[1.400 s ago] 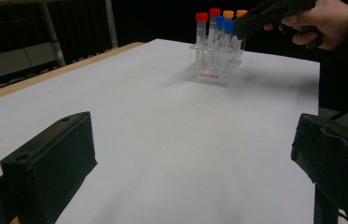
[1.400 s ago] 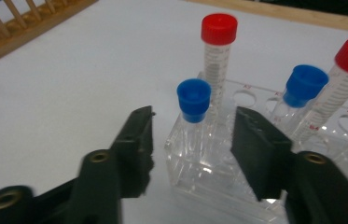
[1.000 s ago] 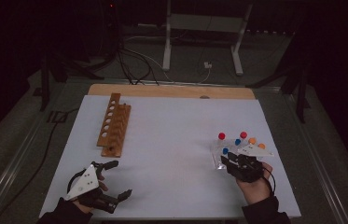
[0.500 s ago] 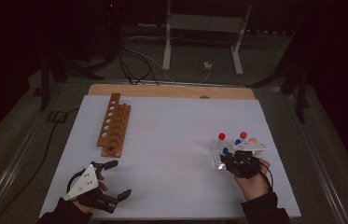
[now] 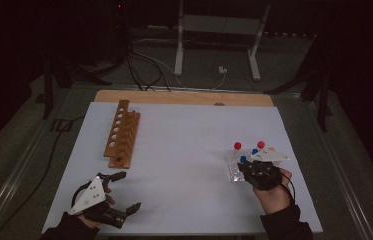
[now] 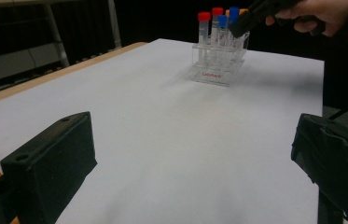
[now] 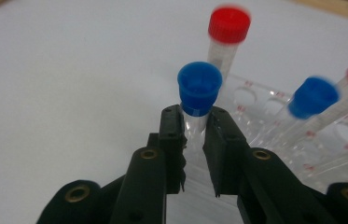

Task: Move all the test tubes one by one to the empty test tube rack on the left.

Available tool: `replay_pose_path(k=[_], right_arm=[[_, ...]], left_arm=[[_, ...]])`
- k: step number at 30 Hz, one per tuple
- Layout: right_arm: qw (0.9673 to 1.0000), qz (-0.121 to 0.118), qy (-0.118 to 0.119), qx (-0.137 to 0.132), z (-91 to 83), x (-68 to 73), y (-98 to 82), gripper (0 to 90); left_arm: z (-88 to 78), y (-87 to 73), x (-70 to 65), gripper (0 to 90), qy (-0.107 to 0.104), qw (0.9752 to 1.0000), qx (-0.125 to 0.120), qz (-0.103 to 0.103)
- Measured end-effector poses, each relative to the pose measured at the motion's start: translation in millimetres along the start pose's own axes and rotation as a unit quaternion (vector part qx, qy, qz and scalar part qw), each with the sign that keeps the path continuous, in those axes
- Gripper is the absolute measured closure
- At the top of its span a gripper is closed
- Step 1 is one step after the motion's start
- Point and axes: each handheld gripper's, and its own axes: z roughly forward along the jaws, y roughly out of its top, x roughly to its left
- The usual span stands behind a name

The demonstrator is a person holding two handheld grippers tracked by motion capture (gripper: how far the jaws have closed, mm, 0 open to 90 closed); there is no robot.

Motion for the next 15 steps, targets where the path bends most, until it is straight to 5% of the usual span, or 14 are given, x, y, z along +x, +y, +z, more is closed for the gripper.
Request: replay_pose_path(k=[6,12,15], right_arm=[[0.9993,-0.011,-0.006,-0.034,-25.3,2.2,9.8,76.9],[0.9976,-0.023,-0.007,-0.065,-44.4,8.3,18.4,76.9],[0.9962,-0.039,0.011,-0.077,-50.0,20.4,24.6,76.9]], left_arm=[[2.5,4.0,-2.3,0.5,-0.016,0.9997,0.015,-0.008],[2.8,14.9,-5.1,0.5,-0.031,0.9995,0.006,-0.01],[4.3,24.8,-6.7,0.5,-0.035,0.9993,0.001,-0.011]])
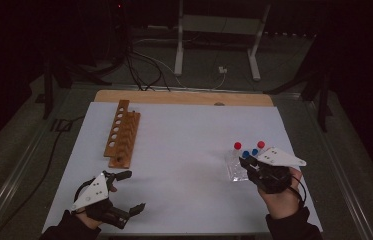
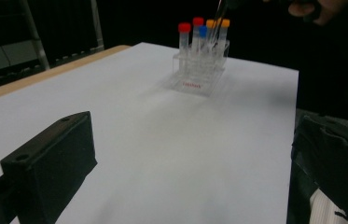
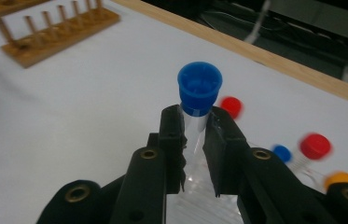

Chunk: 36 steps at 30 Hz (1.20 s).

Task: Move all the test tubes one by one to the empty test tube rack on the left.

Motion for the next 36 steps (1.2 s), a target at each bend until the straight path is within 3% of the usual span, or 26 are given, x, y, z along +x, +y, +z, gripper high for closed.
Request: replay_pose_path(k=[3,4,8,12,14,22,27,31,36], right_arm=[[0.9999,-0.011,0.009,0.001,1.4,5.9,1.9,76.9],[0.9995,-0.019,0.025,0.004,5.2,12.5,3.3,76.9],[0.9983,-0.032,0.047,0.015,17.0,23.7,2.1,76.9],[0.9962,-0.044,0.066,0.034,29.4,35.1,-1.9,76.9],[0.9953,-0.047,0.077,0.036,32.4,38.6,-3.2,76.9],[0.9905,-0.059,0.115,0.049,42.8,58.0,-6.5,76.9],[0.9888,-0.064,0.124,0.054,47.1,63.4,-7.4,76.9],[0.9875,-0.069,0.131,0.054,49.4,68.8,-7.1,76.9],[0.987,-0.069,0.135,0.054,49.7,70.4,-7.0,76.9]], left_arm=[[2.4,10.7,-2.9,0.5,-0.004,1.0,0.007,0.0],[5.2,17.1,-4.0,0.5,-0.009,0.9999,0.008,0.0],[10.6,24.7,-2.8,0.5,-0.023,0.9997,-0.001,-0.011],[21.3,40.8,1.5,0.5,-0.043,0.9991,-0.003,0.004],[24.3,43.9,2.5,0.5,-0.048,0.9988,-0.003,0.003],[61.1,60.9,7.7,2.0,-0.069,0.9976,0.008,-0.004],[83.4,67.5,2.6,4.0,-0.084,0.9963,0.017,-0.001],[99.4,71.0,-2.8,8.9,-0.094,0.9953,0.021,0.002],[115.4,73.8,-7.3,21.5,-0.102,0.9943,0.028,0.015]])
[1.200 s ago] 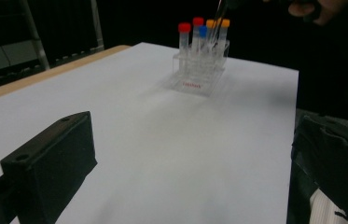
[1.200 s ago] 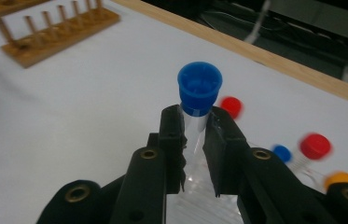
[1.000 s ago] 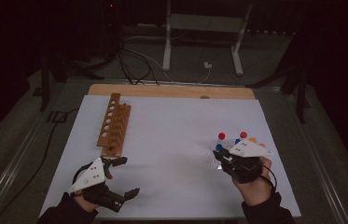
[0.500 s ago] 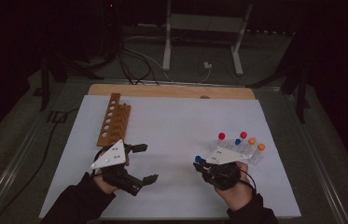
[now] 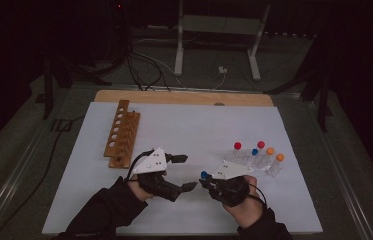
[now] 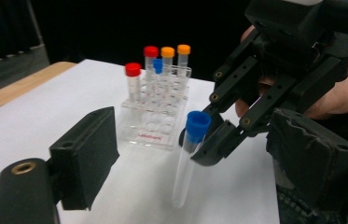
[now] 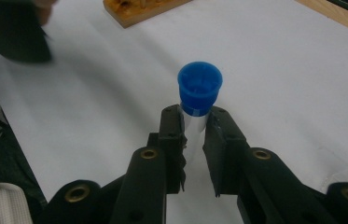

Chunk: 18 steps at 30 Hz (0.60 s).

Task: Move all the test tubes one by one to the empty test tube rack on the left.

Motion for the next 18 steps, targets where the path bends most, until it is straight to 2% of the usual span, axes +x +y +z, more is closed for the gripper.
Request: replay_pose_path(k=[7,8,10,11,13,18], right_arm=[[1.0,-0.001,0.003,-0.001,-0.6,1.9,0.5,76.9],[1.0,0.0,0.003,-0.001,-0.7,1.9,0.5,76.9],[1.0,0.0,0.003,-0.001,-0.8,1.8,0.4,76.9],[1.0,0.0,0.003,-0.001,-1.1,1.9,0.5,76.9],[1.0,0.0,0.003,-0.002,-1.1,1.8,0.4,76.9],[1.0,0.0,0.003,-0.002,-1.3,1.7,0.6,76.9]], left_arm=[[18.1,1.2,1.1,37.5,-0.009,0.9999,0.002,-0.006],[21.2,1.2,-0.1,39.7,-0.007,1.0,0.006,0.002],[23.1,1.1,-0.4,42.1,-0.008,0.9999,0.007,0.004],[25.0,1.0,-0.6,48.3,-0.008,0.9999,0.007,0.006],[27.2,0.9,-0.9,53.9,-0.003,0.9999,0.011,0.01],[29.7,0.3,-0.9,64.1,-0.008,0.9997,0.017,0.015]])
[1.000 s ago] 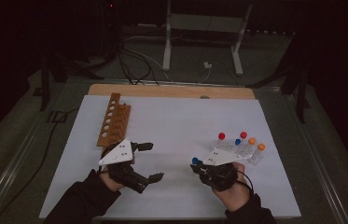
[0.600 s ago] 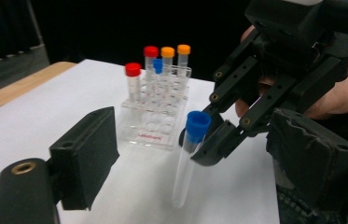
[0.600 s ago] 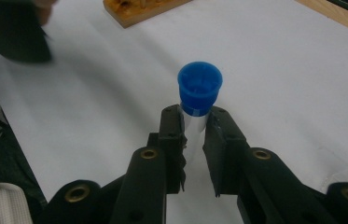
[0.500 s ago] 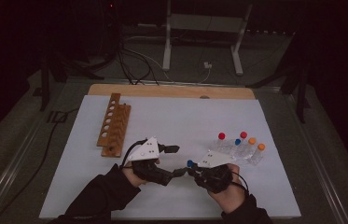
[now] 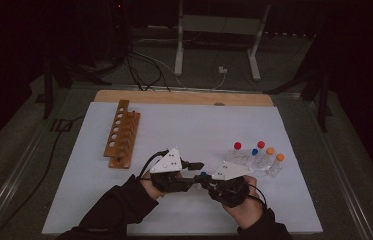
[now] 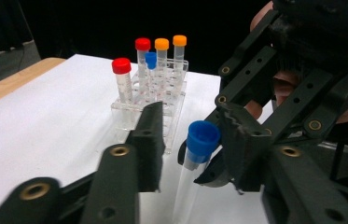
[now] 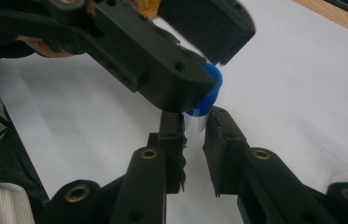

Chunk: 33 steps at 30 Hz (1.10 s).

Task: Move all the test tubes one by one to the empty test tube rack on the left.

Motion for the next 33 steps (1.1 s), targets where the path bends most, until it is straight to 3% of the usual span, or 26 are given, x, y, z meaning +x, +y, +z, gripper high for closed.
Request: replay_pose_path(k=[9,18,23,31,32,33], right_arm=[[1.0,0.0,-0.001,-0.001,-0.8,-1.5,-0.1,76.9],[1.0,0.005,0.002,-0.005,0.6,-3.0,-1.1,75.6],[0.9994,0.016,-0.008,-0.029,-4.9,-6.9,-4.7,58.5],[0.9967,0.036,-0.002,-0.073,-15.7,-13.6,-10.5,40.6],[0.9958,0.041,-0.007,-0.082,-17.6,-13.4,-11.0,28.6],[0.9958,0.041,-0.007,-0.082,-17.6,-13.4,-11.0,28.6]], left_arm=[[3.6,1.4,-1.6,75.1,-0.009,0.9998,0.015,0.009],[2.9,2.8,-1.3,77.6,0.004,0.9995,0.019,0.026],[-3.5,5.3,4.2,77.7,0.016,0.9995,0.015,0.021],[-27.8,13.3,19.9,77.8,0.051,0.9986,0.002,0.012],[-31.4,14.8,22.4,77.8,0.056,0.9983,0.0,0.011],[-35.4,16.3,25.3,77.8,0.062,0.998,-0.002,0.012]])
